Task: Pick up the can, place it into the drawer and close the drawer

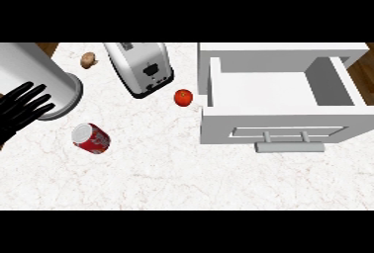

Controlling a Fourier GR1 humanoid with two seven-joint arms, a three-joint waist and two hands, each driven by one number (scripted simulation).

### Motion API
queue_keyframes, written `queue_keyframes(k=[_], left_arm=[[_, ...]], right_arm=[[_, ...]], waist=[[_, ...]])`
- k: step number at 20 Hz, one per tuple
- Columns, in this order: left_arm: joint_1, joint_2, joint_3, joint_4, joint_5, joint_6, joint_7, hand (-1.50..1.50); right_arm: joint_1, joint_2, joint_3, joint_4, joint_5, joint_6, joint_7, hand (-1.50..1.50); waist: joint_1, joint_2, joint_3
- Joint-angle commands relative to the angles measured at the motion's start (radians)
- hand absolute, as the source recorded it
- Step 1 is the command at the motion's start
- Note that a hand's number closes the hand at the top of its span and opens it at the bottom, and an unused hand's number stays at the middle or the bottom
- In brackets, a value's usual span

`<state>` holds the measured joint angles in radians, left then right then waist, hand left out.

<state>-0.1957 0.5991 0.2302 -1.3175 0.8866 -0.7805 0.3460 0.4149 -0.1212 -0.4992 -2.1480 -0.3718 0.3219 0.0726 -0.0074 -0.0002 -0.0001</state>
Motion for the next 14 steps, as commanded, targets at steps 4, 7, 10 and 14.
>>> queue_keyframes(k=[4,7,10,14], left_arm=[[-0.024,-0.113,-0.004,0.120,-0.269,-0.040,-0.154,-1.50],[-0.011,-0.115,0.016,0.145,-0.332,-0.055,-0.211,-1.50],[-0.029,-0.167,-0.015,0.142,-0.398,-0.004,-0.223,-1.50],[-0.088,-0.133,0.031,0.336,-0.512,-0.054,-0.377,-1.50]], right_arm=[[0.058,-0.005,-0.085,0.021,-0.080,0.101,-0.014,-1.50],[0.068,0.000,-0.124,0.007,-0.110,0.129,-0.022,-1.50],[-0.002,0.020,-0.090,0.000,-0.034,0.082,0.026,-1.50],[-0.001,0.021,-0.111,-0.028,-0.067,0.089,0.062,-1.50]], waist=[[-0.007,0.001,0.000],[-0.005,0.000,0.000],[0.001,0.000,0.000],[-0.003,0.002,-0.001]])
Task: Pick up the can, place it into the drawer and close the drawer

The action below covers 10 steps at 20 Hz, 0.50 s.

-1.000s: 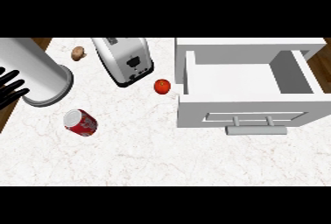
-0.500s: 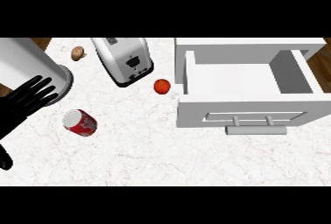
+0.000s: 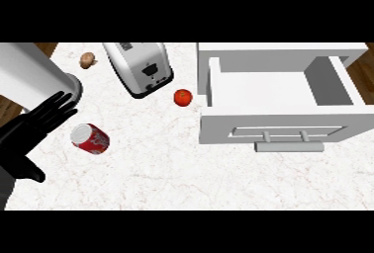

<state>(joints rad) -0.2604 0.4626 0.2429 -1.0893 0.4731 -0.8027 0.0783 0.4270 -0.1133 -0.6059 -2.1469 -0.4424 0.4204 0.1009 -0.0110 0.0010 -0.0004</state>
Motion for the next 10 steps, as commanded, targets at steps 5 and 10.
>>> queue_keyframes(k=[5,10], left_arm=[[-0.114,-0.030,0.009,0.312,-0.261,0.032,-0.306,-1.50],[-0.139,0.023,0.011,0.442,-0.341,0.026,-0.423,-1.50]], right_arm=[[0.020,0.042,-0.017,-0.033,0.006,0.044,-0.001,-1.50],[0.016,0.014,-0.064,-0.015,-0.043,0.084,0.009,-1.50]], waist=[[-0.009,0.003,-0.001],[-0.008,0.002,-0.001]])
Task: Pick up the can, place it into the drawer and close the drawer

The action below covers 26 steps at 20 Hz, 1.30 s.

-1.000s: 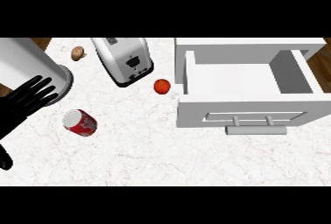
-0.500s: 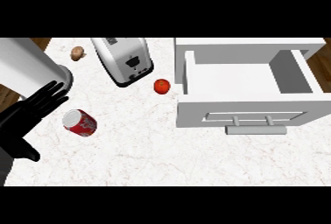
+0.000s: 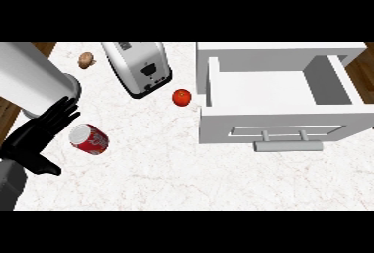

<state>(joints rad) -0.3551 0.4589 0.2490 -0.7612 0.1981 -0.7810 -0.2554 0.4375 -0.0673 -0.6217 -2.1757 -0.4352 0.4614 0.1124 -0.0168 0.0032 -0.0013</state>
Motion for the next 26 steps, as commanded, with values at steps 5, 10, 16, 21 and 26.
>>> queue_keyframes(k=[5,10,16,21,26], left_arm=[[-0.090,0.064,-0.020,0.310,-0.163,-0.024,-0.263,-1.50],[-0.108,0.027,-0.056,0.396,-0.213,0.004,-0.324,-1.50],[-0.113,0.010,-0.065,0.464,-0.235,0.019,-0.395,-1.50],[-0.132,-0.026,-0.078,0.495,-0.243,0.017,-0.374,-1.50],[-0.159,-0.023,-0.063,0.547,-0.238,0.019,-0.385,-1.50]], right_arm=[[-0.020,0.012,-0.013,0.029,0.010,0.038,-0.010,-1.50],[-0.012,-0.026,-0.068,0.002,-0.063,0.038,0.036,-1.50],[-0.028,-0.014,-0.051,-0.019,-0.063,0.021,0.073,-1.50],[0.013,-0.011,-0.087,-0.046,-0.115,0.042,0.082,-1.50],[0.003,-0.007,-0.090,-0.026,-0.115,0.061,0.068,-1.50]], waist=[[-0.007,0.003,-0.001],[-0.012,0.004,-0.001],[-0.011,0.006,-0.002],[-0.014,0.003,-0.002],[-0.020,0.007,-0.003]])
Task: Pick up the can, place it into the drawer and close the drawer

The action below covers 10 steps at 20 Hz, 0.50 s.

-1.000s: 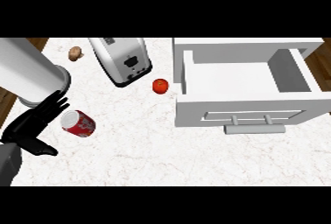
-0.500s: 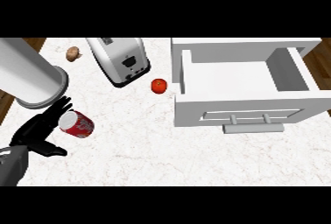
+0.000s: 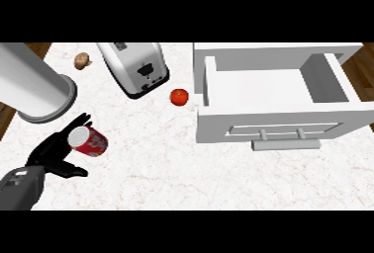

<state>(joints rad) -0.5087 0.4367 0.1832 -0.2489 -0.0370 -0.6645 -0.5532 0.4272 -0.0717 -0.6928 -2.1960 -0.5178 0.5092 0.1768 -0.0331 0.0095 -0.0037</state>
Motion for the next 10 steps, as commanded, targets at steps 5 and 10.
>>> queue_keyframes(k=[5,10], left_arm=[[-0.075,-0.039,0.038,0.060,0.042,-0.111,-0.014,1.50],[-0.062,-0.042,0.016,0.037,0.042,-0.258,0.009,1.50]], right_arm=[[0.010,0.015,0.015,-0.060,0.005,-0.002,0.045,-1.50],[-0.013,0.021,-0.008,0.006,0.008,0.010,0.004,-1.50]], waist=[[-0.004,0.002,0.000],[0.007,-0.001,0.001]])
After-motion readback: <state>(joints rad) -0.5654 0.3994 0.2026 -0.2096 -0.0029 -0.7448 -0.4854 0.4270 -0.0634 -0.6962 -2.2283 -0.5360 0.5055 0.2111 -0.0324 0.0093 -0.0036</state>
